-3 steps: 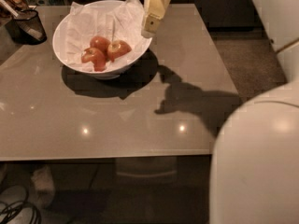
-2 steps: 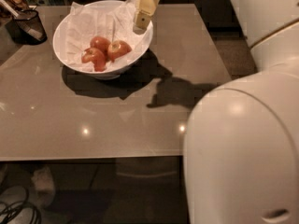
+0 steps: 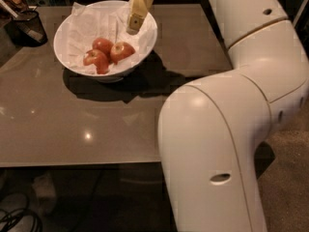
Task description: Pick apple from white bowl
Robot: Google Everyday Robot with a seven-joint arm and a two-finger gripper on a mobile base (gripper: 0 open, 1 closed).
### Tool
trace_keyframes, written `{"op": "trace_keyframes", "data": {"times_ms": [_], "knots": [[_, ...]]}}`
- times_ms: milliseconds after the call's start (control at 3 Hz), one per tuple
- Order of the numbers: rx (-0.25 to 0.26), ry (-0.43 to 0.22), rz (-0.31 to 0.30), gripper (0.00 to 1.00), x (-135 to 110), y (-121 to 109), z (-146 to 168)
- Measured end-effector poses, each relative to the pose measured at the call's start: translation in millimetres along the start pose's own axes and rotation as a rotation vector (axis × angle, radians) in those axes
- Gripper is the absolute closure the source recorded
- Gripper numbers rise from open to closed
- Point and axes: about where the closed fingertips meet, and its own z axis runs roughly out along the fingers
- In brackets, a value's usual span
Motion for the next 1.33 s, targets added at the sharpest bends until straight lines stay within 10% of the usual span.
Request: {"op": "trace_keyframes", "data": {"times_ms": [333, 1333], "knots": [[-0.003, 0.001, 0.020, 0.28, 1.8, -8.4, 12.9], [-0.059, 0.007, 0.091, 0.29, 16.5, -15.4, 55.9]]}}
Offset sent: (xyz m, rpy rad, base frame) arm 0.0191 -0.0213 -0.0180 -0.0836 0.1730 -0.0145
